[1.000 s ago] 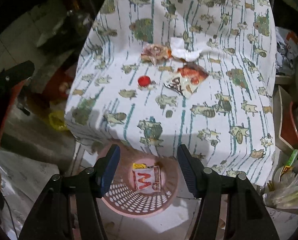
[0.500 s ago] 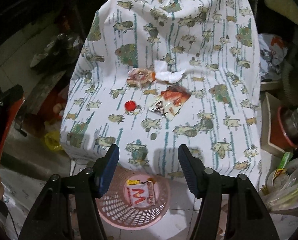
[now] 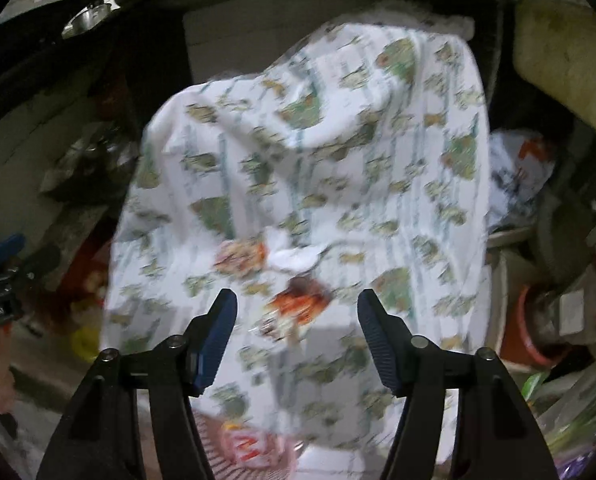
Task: Collect trash
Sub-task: 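Grasp the red bottle cap with the left tool while the right tool approaches the orange wrapper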
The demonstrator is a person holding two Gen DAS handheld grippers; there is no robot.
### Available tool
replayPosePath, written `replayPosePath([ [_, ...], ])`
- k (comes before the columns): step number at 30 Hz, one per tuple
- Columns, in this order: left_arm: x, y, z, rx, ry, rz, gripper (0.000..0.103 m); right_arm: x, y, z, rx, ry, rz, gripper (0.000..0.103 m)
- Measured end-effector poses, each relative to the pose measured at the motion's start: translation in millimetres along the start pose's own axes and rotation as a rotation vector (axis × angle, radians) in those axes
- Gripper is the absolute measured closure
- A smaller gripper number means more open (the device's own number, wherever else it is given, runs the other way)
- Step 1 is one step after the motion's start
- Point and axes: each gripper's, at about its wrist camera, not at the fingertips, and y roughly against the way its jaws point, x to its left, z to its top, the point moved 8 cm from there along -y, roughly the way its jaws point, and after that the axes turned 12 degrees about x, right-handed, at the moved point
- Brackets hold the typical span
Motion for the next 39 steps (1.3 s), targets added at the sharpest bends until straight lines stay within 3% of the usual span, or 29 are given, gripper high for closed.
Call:
replayPosePath([
  [4,6,-37,-3,0.103,0.046,0.024,0.0,-15,-43,-13,0.105,-0.017,-0.084,0.035],
  [13,-9,-77,3,0.222,0.009,-0.024,0.0,-22,-72,-11,0.179,-0.091,-0.029,0.035],
  [18,-17,-110,-7,0.339,0.0,-0.051,0.0,-24,-80,-8,0.201,-0.112,-0.013,0.035],
  [21,-25,-124,-16,0.419,0.008,-0.106,0.0,-25,-83,-5,0.211,-0.11,-0.009,0.035],
  [24,-31,-138,-28,0.505,-0.001,-0.093,0.0,-29,-84,-4,0.217,-0.128,-0.003,0.035],
  [28,-44,-154,-43,0.597,0.023,-0.153,0.0,-30,-88,-5,0.245,-0.137,0.016,0.035],
  [31,-59,-161,-48,0.612,-0.014,-0.159,0.004,-33,-90,-6,0.245,-0.12,-0.028,0.035],
  [33,-72,-163,-47,0.593,-0.042,-0.154,0.015,-35,-90,-7,0.246,-0.117,-0.046,0.035],
  [39,-110,-170,-40,0.541,-0.116,-0.167,0.032,-49,-86,-8,0.254,-0.161,-0.027,0.035],
])
